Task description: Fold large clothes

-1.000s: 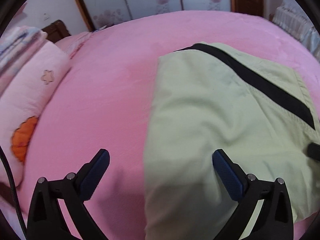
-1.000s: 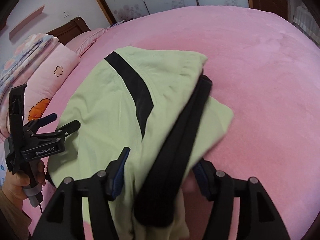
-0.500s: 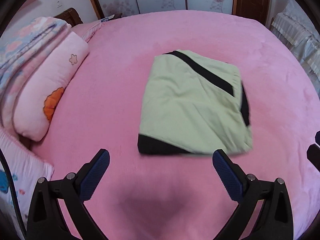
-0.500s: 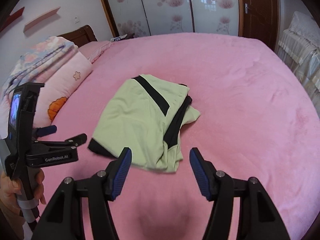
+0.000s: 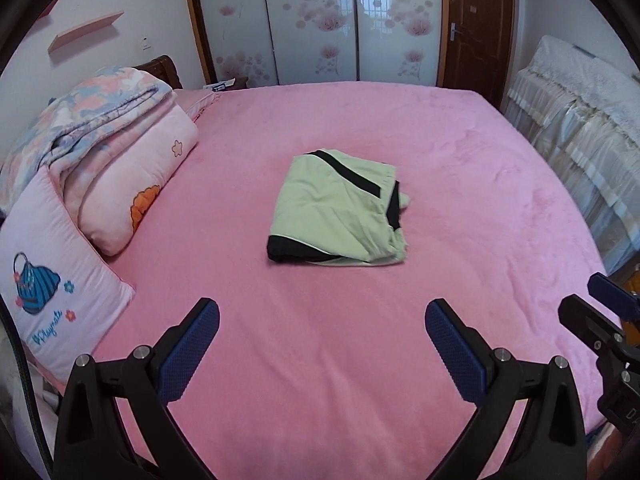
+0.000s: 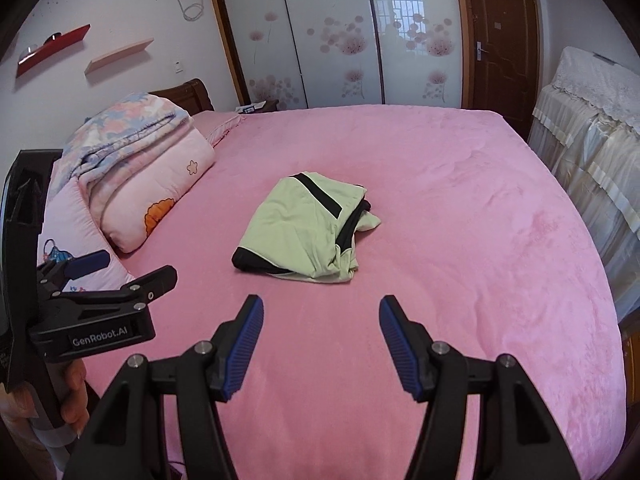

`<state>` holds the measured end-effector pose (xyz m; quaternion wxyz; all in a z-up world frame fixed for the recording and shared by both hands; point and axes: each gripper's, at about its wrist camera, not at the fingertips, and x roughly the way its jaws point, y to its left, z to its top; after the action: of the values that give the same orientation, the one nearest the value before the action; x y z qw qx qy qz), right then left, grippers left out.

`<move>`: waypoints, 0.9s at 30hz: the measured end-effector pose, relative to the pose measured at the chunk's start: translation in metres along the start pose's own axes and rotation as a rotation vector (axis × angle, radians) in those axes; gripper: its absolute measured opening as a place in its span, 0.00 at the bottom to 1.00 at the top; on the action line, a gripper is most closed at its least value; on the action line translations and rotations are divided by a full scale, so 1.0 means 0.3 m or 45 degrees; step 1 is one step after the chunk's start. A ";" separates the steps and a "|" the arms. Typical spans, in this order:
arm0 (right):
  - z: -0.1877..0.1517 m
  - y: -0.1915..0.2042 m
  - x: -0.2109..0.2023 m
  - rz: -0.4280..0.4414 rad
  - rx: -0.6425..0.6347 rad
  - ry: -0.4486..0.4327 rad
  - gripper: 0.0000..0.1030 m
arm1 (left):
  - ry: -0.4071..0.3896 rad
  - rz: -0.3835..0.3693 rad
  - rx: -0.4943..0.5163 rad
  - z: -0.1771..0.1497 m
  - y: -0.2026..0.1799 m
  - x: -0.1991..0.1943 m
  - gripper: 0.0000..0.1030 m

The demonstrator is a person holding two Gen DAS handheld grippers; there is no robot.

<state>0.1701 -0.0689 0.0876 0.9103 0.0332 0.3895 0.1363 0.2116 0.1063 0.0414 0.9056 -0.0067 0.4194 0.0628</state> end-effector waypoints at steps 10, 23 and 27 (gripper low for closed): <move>-0.188 -0.047 -0.197 0.003 0.067 -0.053 0.59 | -0.076 -0.026 -0.033 -0.243 -0.099 -0.226 1.00; -0.451 -0.110 -0.365 -0.129 0.099 -0.174 0.67 | -0.109 -0.109 -0.129 -0.537 -0.176 -0.352 1.00; -0.513 -0.117 -0.371 -0.133 0.102 -0.166 0.68 | -0.109 -0.108 -0.111 -0.592 -0.211 -0.366 1.00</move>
<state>-0.0060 -0.1401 0.0528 0.9375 0.0580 0.3358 0.0706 0.0141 0.0202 0.0073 0.9234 -0.0613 0.3764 0.0429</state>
